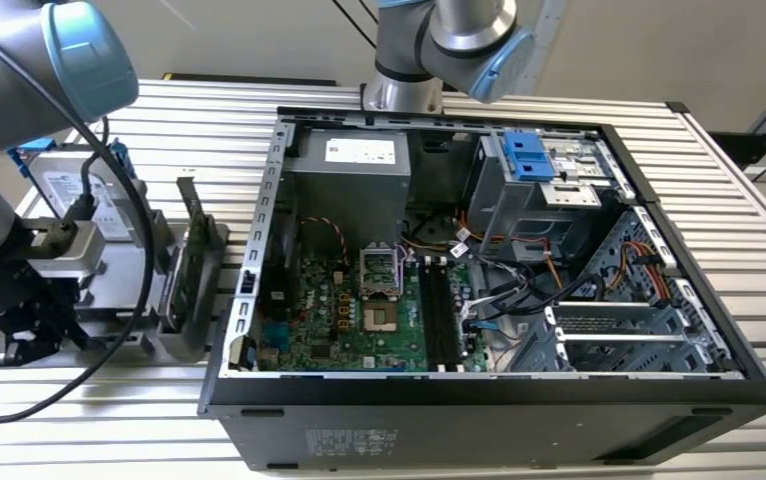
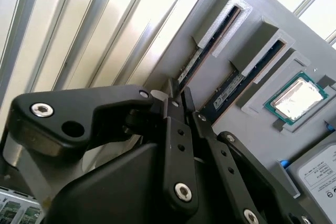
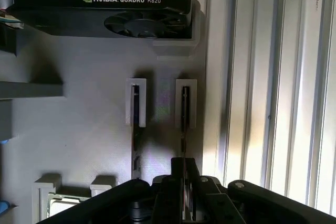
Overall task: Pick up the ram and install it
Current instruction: 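Pick up the ram and move it above insertion slot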
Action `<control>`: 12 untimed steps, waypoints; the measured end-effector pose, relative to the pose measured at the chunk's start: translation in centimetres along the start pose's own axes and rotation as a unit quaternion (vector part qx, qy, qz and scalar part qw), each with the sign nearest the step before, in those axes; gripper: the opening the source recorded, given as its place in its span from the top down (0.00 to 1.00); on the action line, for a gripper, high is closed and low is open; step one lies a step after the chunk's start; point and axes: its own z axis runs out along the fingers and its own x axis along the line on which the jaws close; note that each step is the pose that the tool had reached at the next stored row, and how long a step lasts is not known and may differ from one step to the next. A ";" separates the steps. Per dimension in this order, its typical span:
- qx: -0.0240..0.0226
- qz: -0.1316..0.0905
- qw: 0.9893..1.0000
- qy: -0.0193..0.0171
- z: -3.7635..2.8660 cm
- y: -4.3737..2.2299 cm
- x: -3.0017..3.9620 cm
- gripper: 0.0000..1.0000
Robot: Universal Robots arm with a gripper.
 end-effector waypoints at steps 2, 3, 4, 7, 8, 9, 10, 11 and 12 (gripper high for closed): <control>0.000 0.000 1.000 0.000 0.00 0.00 0.00 1.00; 0.000 0.000 1.000 0.000 0.00 0.00 0.00 1.00; 0.000 0.000 1.000 0.000 0.00 0.00 0.00 1.00; 0.000 0.000 1.000 0.000 0.00 0.00 0.00 1.00; 0.000 0.000 1.000 0.000 0.00 0.00 0.00 1.00; 0.000 0.000 1.000 0.000 0.00 0.00 0.00 1.00; 0.000 0.000 1.000 0.000 0.00 0.00 0.00 1.00; 0.000 0.000 1.000 0.000 0.00 0.00 0.00 1.00; 0.000 0.000 1.000 0.000 0.00 0.00 0.00 1.00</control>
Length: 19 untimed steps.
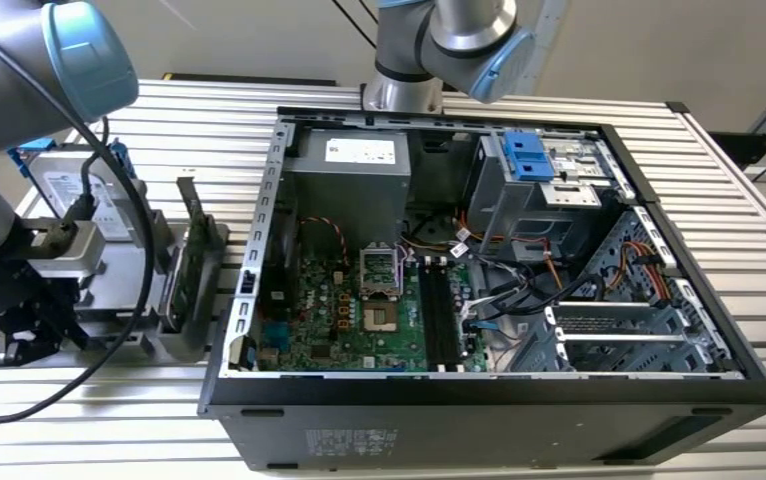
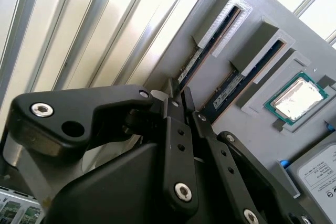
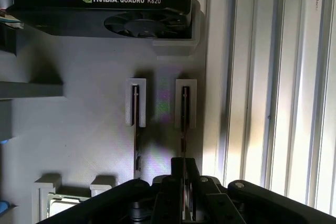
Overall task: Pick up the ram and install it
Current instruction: 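Pick up the ram and move it above insertion slot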
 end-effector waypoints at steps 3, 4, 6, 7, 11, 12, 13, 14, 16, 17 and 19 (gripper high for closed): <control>0.000 0.000 1.000 0.000 0.00 0.00 0.00 1.00; 0.000 0.000 1.000 0.000 0.00 0.00 0.00 1.00; 0.000 0.000 1.000 0.000 0.00 0.00 0.00 1.00; 0.000 0.000 1.000 0.000 0.00 0.00 0.00 1.00; 0.000 0.000 1.000 0.000 -0.13 0.00 0.00 1.00; 0.000 0.000 1.000 0.000 -0.27 0.00 0.00 1.00; 0.000 0.000 1.000 0.000 -0.43 0.01 0.01 1.00; 0.000 0.000 1.000 0.000 -0.61 0.01 0.01 1.00; 0.000 0.000 1.000 0.000 -0.92 0.02 0.01 1.00; 0.000 0.000 1.000 0.000 -1.04 0.02 0.01 1.00; 0.000 0.000 1.000 0.000 -1.26 0.02 0.01 1.00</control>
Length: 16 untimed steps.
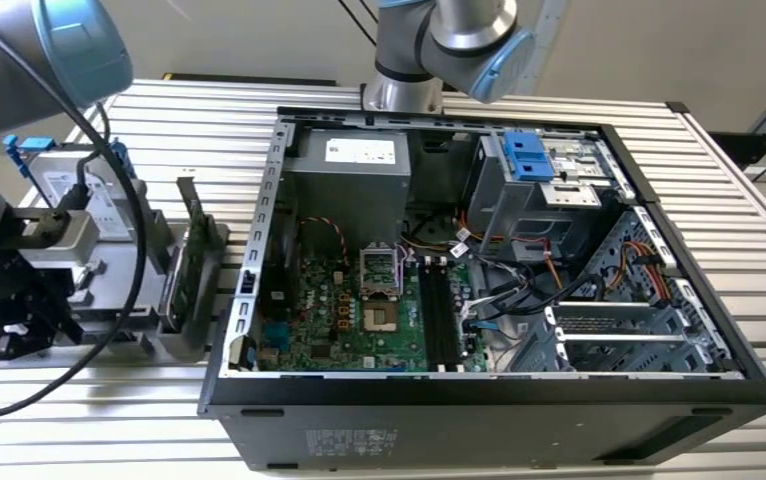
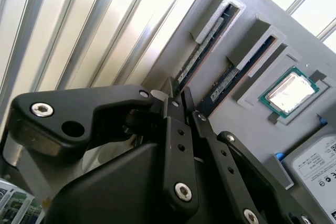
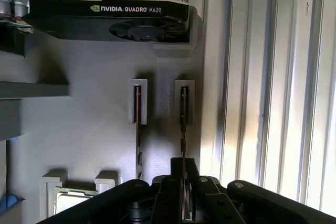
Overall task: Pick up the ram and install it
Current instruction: 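Pick up the ram and move it above insertion slot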
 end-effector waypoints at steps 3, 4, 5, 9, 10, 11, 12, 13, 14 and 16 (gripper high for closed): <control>0.000 0.000 1.000 0.000 -0.29 0.01 0.00 1.00; 0.000 0.000 1.000 0.000 -0.37 0.01 0.00 1.00; 0.000 0.000 1.000 0.000 -0.41 0.01 0.00 1.00; 0.000 0.000 1.000 0.000 -0.67 0.01 0.00 1.00; 0.000 0.000 1.000 0.000 -0.75 0.02 0.00 1.00; 0.000 0.000 1.000 0.000 -0.85 0.02 0.00 1.00; 0.000 0.000 1.000 0.000 -0.96 0.02 0.01 1.00; 0.000 0.000 1.000 0.000 -1.08 0.02 0.01 1.00; 0.000 0.000 1.000 0.000 -1.19 0.03 0.01 1.00; 0.000 0.000 1.000 0.000 -1.42 0.03 0.01 1.00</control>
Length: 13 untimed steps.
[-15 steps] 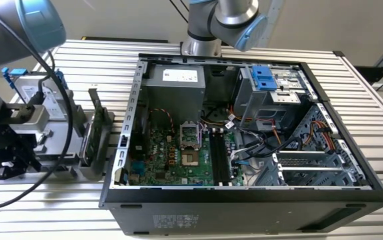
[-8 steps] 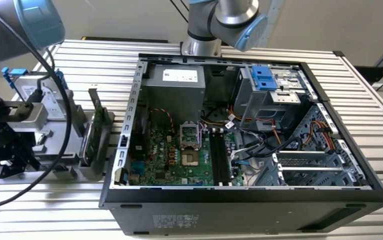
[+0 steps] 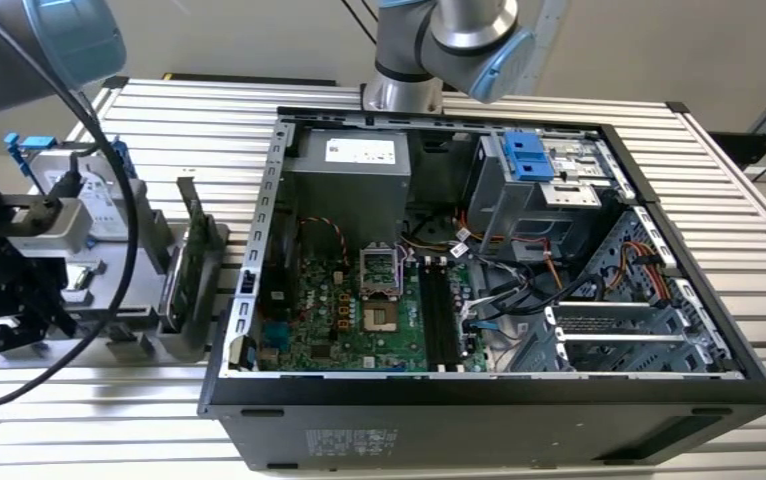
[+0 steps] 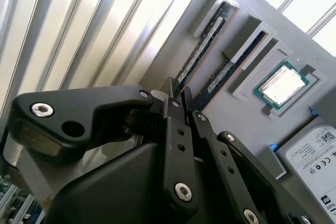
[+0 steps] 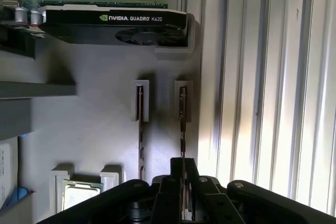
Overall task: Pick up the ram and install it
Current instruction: 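Pick up the ram and move it above insertion slot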
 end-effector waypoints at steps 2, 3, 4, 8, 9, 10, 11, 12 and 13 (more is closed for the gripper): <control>0.000 0.000 1.000 0.000 -0.22 0.01 0.00 1.00; 0.000 0.001 1.000 0.000 -0.33 0.01 0.00 1.00; 0.000 0.001 1.000 0.000 -0.42 0.01 0.00 1.00; 0.000 0.001 1.000 0.000 -0.85 0.02 0.00 1.00; 0.000 0.001 1.000 0.000 -0.97 0.02 0.01 1.00; 0.000 0.001 1.000 0.000 -1.08 0.02 0.01 1.00; 0.000 0.001 1.000 0.000 -1.20 0.03 0.01 1.00; 0.000 0.001 1.000 0.000 -1.31 0.03 0.01 1.00; 0.000 0.001 1.000 0.000 -1.44 0.03 0.01 1.00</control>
